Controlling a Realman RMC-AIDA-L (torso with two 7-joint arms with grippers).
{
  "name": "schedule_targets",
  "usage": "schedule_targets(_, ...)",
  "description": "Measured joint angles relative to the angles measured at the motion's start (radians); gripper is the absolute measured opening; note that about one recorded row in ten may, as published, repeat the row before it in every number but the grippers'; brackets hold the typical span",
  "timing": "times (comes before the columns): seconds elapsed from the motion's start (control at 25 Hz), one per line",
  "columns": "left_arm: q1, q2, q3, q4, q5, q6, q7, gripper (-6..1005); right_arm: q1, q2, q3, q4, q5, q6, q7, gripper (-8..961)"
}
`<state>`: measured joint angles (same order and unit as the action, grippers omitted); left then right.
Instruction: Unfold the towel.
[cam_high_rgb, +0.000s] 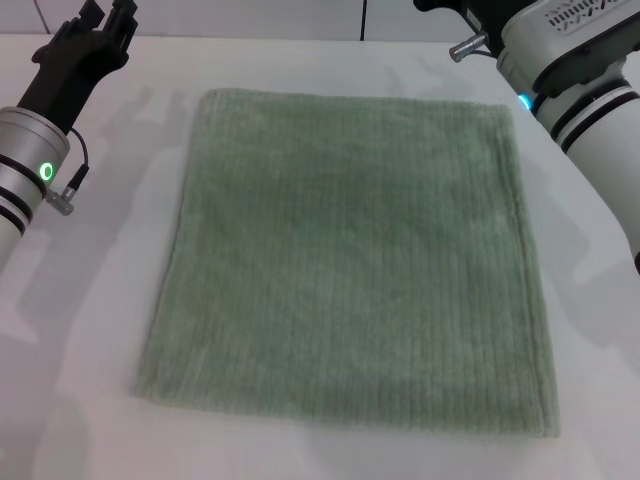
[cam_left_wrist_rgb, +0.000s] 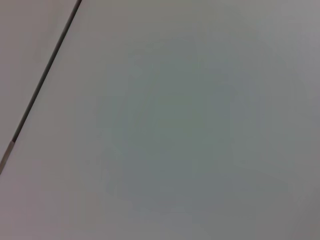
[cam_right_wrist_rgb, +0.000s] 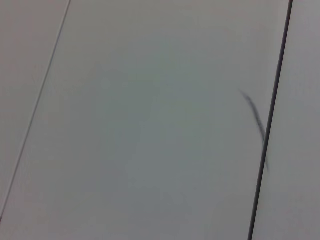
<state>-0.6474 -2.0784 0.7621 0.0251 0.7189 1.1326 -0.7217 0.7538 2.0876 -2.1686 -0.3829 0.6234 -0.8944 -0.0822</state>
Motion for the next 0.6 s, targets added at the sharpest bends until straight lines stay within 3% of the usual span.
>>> schedule_targets(0.28, 0.003, 0.000, 0.003, -0.001, 0.000, -0.002, 0.001, 469, -0.001, -0.004, -0.001, 0.000, 0.001, -0.002, 0.001, 458)
schedule_targets(0.52, 0.002, 0.001, 0.005, 0.001, -0.001, -0.012, 0.005, 472, 0.002, -0.007, 0.000, 0.006, 0.001, 0.004, 0.025, 462)
schedule_targets(0.6, 0.001, 0.001, 0.004, 0.002, -0.001, -0.018, 0.009, 520, 0.006, -0.008, 0.000, 0.008, 0.001, 0.008, 0.029, 464)
